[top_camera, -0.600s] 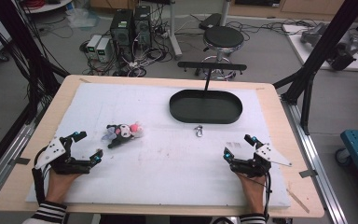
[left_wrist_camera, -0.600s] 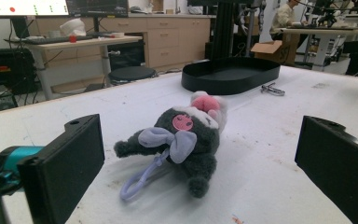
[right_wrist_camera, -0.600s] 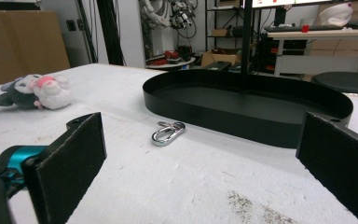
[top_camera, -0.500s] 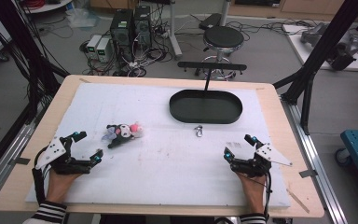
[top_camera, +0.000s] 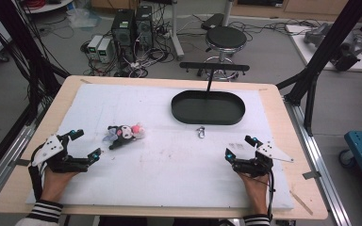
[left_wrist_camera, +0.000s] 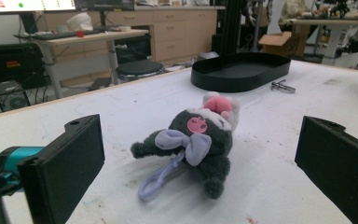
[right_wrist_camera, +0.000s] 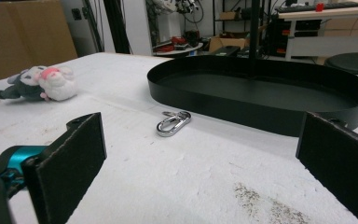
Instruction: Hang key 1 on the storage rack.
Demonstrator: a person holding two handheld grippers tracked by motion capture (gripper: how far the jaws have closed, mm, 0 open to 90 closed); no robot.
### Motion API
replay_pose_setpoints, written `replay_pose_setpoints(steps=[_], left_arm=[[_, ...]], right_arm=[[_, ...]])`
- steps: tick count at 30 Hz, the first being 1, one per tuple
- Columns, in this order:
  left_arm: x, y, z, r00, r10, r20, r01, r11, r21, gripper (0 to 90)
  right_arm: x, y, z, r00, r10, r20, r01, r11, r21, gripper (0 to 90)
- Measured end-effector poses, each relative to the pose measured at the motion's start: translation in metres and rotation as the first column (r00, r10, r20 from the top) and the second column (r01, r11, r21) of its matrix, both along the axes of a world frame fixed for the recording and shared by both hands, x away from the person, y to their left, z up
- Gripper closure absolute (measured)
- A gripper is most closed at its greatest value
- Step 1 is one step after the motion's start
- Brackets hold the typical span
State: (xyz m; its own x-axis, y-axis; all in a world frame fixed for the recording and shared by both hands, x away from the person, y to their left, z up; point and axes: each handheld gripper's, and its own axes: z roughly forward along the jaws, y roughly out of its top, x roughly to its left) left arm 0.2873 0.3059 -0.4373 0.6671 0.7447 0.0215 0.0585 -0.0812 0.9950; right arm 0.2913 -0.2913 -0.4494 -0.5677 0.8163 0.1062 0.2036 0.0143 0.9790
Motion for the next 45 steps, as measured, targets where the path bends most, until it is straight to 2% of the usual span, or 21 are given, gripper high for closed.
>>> replay_pose_setpoints(steps=[3, 7, 11, 15, 18, 20, 22, 25, 26, 27, 28, 29, 30, 31, 32, 33, 38, 39, 41, 43, 45], left_arm=[[0.005, 0.0, 0.01, 0.9999, -0.015, -0.001, 0.015, 0.9988, 0.046, 1.7], [0.014, -0.002, 0.024, 0.9983, -0.049, -0.032, 0.052, 0.9942, 0.094, 1.7], [0.025, -0.005, 0.041, 0.9945, -0.088, -0.056, 0.096, 0.9841, 0.15, 1.7], [0.035, -0.011, 0.054, 0.9909, -0.112, -0.073, 0.126, 0.9694, 0.211, 1.7], [0.045, -0.017, 0.062, 0.9835, -0.143, -0.111, 0.168, 0.9501, 0.263, 1.7], [0.051, -0.022, 0.065, 0.9774, -0.163, -0.134, 0.198, 0.9281, 0.315, 1.7], [0.056, -0.027, 0.068, 0.9712, -0.177, -0.16, 0.221, 0.9175, 0.33, 1.7], [0.063, -0.034, 0.071, 0.9655, -0.186, -0.182, 0.245, 0.8873, 0.391, 1.7], [0.065, -0.036, 0.072, 0.9639, -0.193, -0.184, 0.251, 0.887, 0.388, 1.7], [0.068, -0.037, 0.073, 0.9604, -0.203, -0.191, 0.265, 0.8783, 0.398, 1.7], [0.07, -0.039, 0.073, 0.9584, -0.203, -0.2, 0.269, 0.8788, 0.394, 1.7], [0.073, -0.041, 0.074, 0.9557, -0.204, -0.212, 0.277, 0.8668, 0.415, 1.7], [0.075, -0.043, 0.074, 0.9526, -0.208, -0.222, 0.287, 0.8587, 0.425, 1.7], [0.077, -0.044, 0.074, 0.9498, -0.212, -0.23, 0.294, 0.8564, 0.424, 1.7], [0.08, -0.046, 0.076, 0.9471, -0.215, -0.238, 0.303, 0.8425, 0.445, 1.7], [0.081, -0.047, 0.076, 0.9456, -0.218, -0.242, 0.307, 0.8407, 0.446, 1.7], [0.091, -0.055, 0.079, 0.9324, -0.228, -0.28, 0.343, 0.8045, 0.485, 1.7], [0.092, -0.056, 0.08, 0.9323, -0.228, -0.281, 0.343, 0.8024, 0.488, 1.7], [0.095, -0.06, 0.08, 0.9278, -0.226, -0.297, 0.353, 0.7888, 0.503, 1.7], [0.098, -0.064, 0.08, 0.924, -0.225, -0.309, 0.363, 0.7719, 0.522, 1.7], [0.101, -0.067, 0.079, 0.9203, -0.226, -0.319, 0.371, 0.7652, 0.526, 1.7]], right_arm=[[0.0, 0.0, 0.0, 1.0, 0.0, -0.001, 0.0, 1.0, -0.001, 0.7], [0.0, 0.001, 0.0, 1.0, 0.002, -0.001, -0.002, 1.0, -0.006, 0.7], [0.0, 0.001, 0.0, 1.0, 0.002, -0.004, -0.002, 1.0, -0.002, 0.7], [0.0, 0.001, 0.0, 1.0, 0.004, 0.003, -0.004, 1.0, -0.007, 0.7], [0.0, 0.001, 0.0, 1.0, 0.002, 0.004, -0.002, 1.0, -0.01, 0.7], [0.0, 0.001, 0.0, 1.0, 0.0, 0.007, 0.001, 1.0, -0.014, 0.7], [-0.001, 0.002, 0.0, 1.0, 0.003, 0.002, -0.003, 1.0, -0.013, 0.7], [-0.001, 0.002, 0.0, 1.0, 0.001, 0.0, -0.001, 1.0, -0.011, 0.8], [-0.001, 0.002, 0.0, 1.0, -0.001, 0.004, 0.001, 1.0, -0.014, 0.7], [-0.001, 0.001, 0.0, 1.0, 0.0, 0.003, 0.0, 1.0, -0.014, 0.7], [0.0, 0.001, 0.0, 1.0, -0.001, 0.007, 0.001, 1.0, -0.013, 0.7], [0.0, 0.001, 0.0, 1.0, -0.001, 0.006, 0.001, 1.0, -0.013, 0.7], [-0.001, 0.002, 0.0, 1.0, 0.0, 0.003, 0.0, 1.0, -0.014, 0.7], [-0.001, 0.002, 0.0, 1.0, 0.0, 0.003, 0.0, 1.0, -0.014, 0.7], [-0.001, 0.002, 0.0, 1.0, 0.003, 0.001, -0.003, 1.0, -0.012, 0.7], [-0.001, 0.002, 0.0, 1.0, 0.0, 0.002, 0.0, 1.0, -0.016, 0.7], [-0.001, 0.002, 0.0, 1.0, -0.002, 0.005, 0.002, 1.0, -0.022, 0.7], [-0.001, 0.002, 0.0, 1.0, -0.002, 0.005, 0.002, 1.0, -0.022, 0.7], [-0.001, 0.002, 0.0, 1.0, 0.0, 0.004, 0.0, 1.0, -0.018, 0.7], [-0.001, 0.002, 0.0, 1.0, 0.0, 0.004, 0.0, 1.0, -0.017, 0.7], [-0.001, 0.002, 0.0, 1.0, -0.001, 0.004, 0.001, 1.0, -0.019, 0.8]])
